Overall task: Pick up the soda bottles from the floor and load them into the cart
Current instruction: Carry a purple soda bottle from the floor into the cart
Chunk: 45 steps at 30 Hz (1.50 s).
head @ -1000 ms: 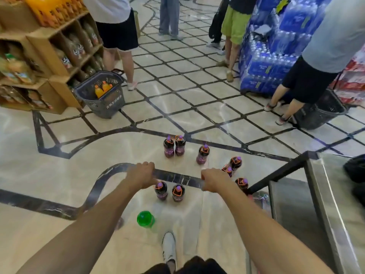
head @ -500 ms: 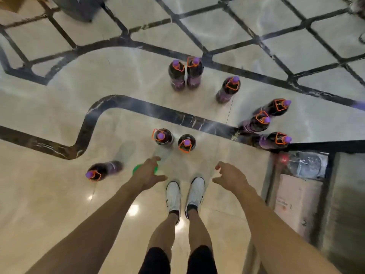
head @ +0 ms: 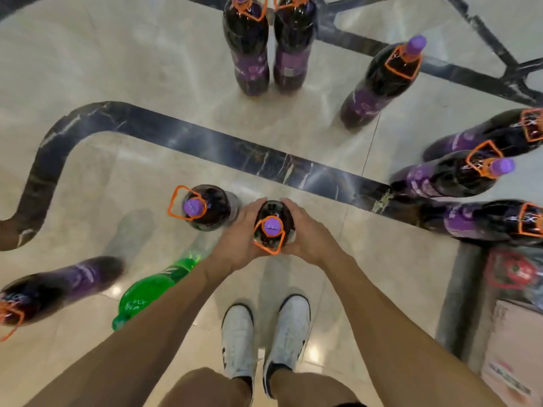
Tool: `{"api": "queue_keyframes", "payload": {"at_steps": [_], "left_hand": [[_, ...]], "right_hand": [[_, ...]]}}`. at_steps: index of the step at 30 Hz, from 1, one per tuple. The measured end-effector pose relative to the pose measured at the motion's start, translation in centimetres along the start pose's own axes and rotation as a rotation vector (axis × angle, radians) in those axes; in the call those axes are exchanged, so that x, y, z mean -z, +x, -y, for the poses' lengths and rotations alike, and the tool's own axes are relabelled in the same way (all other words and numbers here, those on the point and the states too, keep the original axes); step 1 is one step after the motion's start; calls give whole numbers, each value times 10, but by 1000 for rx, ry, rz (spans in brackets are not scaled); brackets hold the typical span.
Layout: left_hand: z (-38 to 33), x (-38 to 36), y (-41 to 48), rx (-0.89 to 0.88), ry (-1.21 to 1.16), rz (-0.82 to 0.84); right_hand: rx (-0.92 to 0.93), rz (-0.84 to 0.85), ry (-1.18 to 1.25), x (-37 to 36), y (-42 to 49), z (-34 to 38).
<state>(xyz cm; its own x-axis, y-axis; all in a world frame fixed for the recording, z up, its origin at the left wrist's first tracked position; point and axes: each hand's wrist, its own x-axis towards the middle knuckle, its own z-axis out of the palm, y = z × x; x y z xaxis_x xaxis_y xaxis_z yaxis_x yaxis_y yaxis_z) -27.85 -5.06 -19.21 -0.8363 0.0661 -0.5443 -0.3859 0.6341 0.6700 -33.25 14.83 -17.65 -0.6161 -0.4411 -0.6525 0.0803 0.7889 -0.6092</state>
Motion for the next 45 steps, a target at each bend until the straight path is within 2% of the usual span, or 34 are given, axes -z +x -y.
{"api": "queue_keyframes", "payload": {"at_steps": [6,12,17,25,30,33,39,45], "left_hand": [[1,2,2,-63,18,-14],[-36,28,-19,-135,112,60],[-131,95,-90,-198,148,83],[-350,266,-229,-368,329,162],[-452,342,-315,-415,357,88],[-501,380,-355,-432,294,68],[-564,418,-388,-475,237,105],[-604,422,-385,-534,373,135]], "right_hand": [[105,-77,32,-9,1,-7],[62,-139,63,10,-46,19],[49,-182,35,71,-143,95],[80,-282,-13,205,-326,268],[82,-349,41,270,-430,362],[142,-379,39,309,-483,409],[192,-469,93,350,-545,445],[158,-546,154,363,-566,438]]}}
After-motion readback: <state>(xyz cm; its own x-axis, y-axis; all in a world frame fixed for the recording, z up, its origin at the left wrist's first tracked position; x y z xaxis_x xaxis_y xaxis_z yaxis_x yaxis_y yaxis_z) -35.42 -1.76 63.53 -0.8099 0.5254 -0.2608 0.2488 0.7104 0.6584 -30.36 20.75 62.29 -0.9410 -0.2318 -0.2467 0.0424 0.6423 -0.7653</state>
